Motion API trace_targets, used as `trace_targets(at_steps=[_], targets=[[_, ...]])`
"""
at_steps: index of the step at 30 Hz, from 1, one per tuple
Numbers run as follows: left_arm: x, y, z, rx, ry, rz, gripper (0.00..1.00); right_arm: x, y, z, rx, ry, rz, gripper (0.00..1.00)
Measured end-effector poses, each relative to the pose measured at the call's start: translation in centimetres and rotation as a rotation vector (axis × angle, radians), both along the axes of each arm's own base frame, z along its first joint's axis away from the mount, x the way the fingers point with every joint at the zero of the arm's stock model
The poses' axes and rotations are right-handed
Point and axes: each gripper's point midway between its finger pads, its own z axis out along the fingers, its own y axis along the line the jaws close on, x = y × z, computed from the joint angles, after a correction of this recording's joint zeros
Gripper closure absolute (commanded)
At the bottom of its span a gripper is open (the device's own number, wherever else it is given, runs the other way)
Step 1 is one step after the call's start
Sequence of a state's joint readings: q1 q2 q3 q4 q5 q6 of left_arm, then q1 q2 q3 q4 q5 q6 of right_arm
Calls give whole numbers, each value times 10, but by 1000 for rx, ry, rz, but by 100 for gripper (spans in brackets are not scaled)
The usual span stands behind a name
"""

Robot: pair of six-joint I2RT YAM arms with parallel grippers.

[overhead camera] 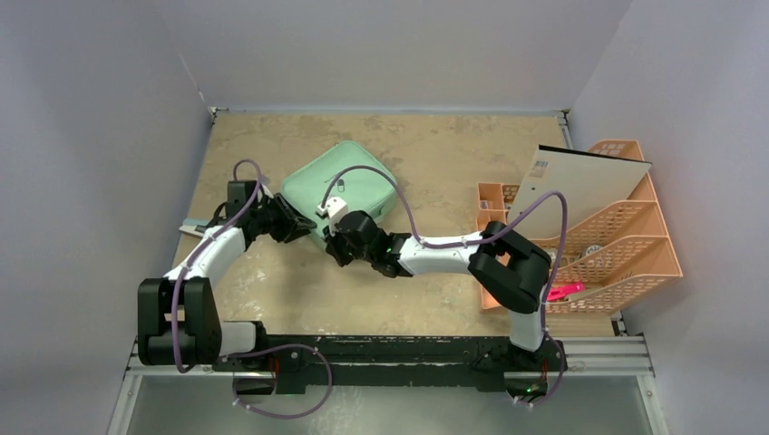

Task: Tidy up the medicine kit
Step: Zip the medicine box at the center of the board.

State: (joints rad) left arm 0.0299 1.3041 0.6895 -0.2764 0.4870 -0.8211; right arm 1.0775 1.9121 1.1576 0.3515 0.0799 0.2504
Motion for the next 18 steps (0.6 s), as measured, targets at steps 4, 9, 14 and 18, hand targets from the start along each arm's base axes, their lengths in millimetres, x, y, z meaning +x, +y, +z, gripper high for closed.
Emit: trace_targets(at_steps=[4, 9, 14, 18], targets=[[3, -2, -1, -3, 6, -11, 81, -4, -10, -5, -15, -1, -11, 100], [4, -6, -3, -20, 32, -27, 83, -4, -29, -1, -6, -22, -43, 100], [4, -5, -2, -15, 32, -35, 83, 4, -45, -2, -3, -32, -80, 100], [4, -5, -2, 4, 39, -47, 84, 15, -59, -1, -8, -28, -113, 100]])
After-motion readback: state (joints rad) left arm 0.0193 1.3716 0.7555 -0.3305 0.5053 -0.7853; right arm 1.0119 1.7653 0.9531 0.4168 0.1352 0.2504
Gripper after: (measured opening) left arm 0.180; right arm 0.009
